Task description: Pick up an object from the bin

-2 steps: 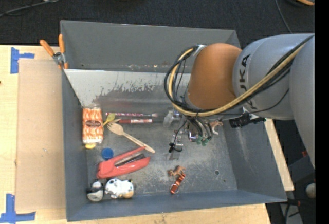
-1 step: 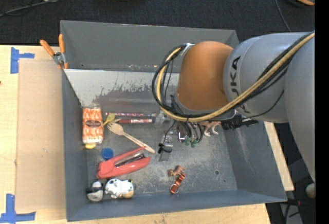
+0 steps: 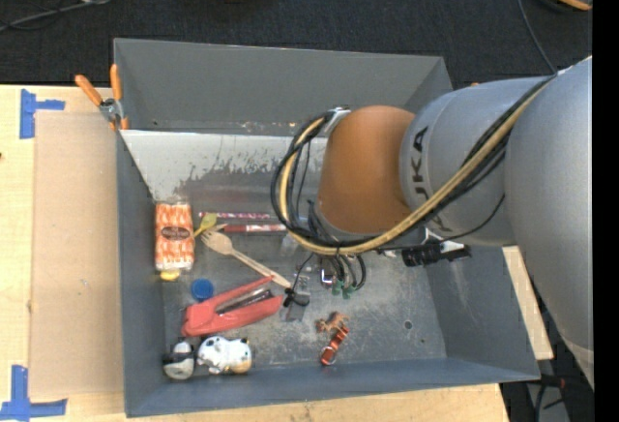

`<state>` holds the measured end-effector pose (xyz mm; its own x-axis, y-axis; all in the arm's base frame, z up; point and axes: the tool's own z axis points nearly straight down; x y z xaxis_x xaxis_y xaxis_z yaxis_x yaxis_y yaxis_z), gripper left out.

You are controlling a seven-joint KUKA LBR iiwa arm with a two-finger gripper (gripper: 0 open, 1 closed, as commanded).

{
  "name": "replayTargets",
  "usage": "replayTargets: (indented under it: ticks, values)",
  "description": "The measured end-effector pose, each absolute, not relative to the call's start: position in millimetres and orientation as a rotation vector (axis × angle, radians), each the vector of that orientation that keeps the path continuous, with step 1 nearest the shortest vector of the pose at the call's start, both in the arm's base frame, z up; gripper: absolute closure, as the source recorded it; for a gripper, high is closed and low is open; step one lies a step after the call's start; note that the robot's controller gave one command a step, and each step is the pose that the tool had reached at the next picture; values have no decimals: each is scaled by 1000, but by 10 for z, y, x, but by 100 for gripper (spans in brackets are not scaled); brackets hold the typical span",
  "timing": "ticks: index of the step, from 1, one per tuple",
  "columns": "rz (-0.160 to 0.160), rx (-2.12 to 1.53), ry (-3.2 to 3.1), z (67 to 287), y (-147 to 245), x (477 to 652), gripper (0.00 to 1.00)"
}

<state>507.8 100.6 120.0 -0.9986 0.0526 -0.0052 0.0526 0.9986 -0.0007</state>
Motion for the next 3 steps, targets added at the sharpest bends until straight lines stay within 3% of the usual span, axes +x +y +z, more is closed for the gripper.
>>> replayTargets:
  ticks: [1,2,3]
  values:
    - [-1,12,3137,1159,988,5045,0]
    - [-2,-121,3133,1158,1330,5320,0]
    - [-4,34,3140,960,1507,5525,0]
